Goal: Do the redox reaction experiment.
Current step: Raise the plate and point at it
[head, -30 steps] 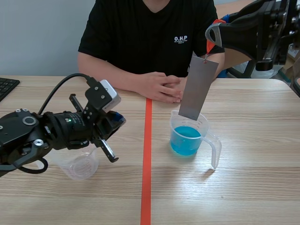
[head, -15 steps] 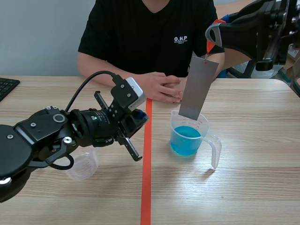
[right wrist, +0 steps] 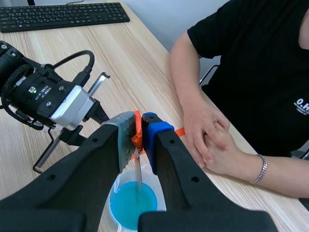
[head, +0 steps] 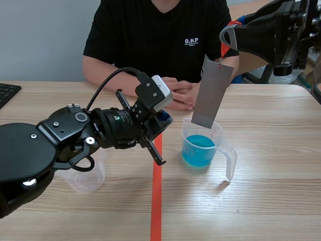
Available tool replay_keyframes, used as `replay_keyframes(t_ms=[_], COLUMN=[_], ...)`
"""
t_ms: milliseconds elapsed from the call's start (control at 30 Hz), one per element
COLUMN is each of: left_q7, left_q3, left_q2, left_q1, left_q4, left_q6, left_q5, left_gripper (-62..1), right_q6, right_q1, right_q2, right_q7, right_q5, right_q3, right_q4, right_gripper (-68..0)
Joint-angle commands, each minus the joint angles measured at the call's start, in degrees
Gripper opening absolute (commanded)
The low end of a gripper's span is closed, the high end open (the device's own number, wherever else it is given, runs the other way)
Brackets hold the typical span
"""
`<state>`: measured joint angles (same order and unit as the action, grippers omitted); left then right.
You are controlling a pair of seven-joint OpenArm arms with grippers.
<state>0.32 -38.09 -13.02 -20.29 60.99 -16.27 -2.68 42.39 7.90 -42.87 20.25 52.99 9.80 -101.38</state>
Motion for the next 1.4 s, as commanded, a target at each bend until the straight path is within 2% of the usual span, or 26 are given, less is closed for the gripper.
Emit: replay_keyframes(t_ms=[0, 67, 300, 1367], left_q7=[-0.7, -0.7, -0.6, -2.0], left_q3=[0.1, 0.1, 0.1, 0.1], left_q2=[0.9, 1.6, 3.5, 3.5], left_q1=[-0.9, -0.9, -1.0, -1.8], left_q4=[0.8, 0.8, -0.5, -2.1], left_q6=[0.0, 0.0, -1.3, -1.0], left_q5=[-0.5, -1.5, -1.6, -1.6], left_gripper=[-55.9, -55.9, -55.9, -55.8], right_q6=[0.3, 0.3, 0.3, 0.3], right_q1=[1.1, 1.1, 1.1, 1.1], right_q2=[-0.6, -0.6, -0.6, -0.6], right_q7=[-0.6, -0.6, -0.6, -0.6], right_q5=[0.6, 0.6, 0.6, 0.6], right_q3=[-0.9, -0.9, -0.9, -0.9], right_q4=[-1.1, -1.1, -1.1, -1.1], right_gripper=[-65.8, -65.8, -65.8, -65.8])
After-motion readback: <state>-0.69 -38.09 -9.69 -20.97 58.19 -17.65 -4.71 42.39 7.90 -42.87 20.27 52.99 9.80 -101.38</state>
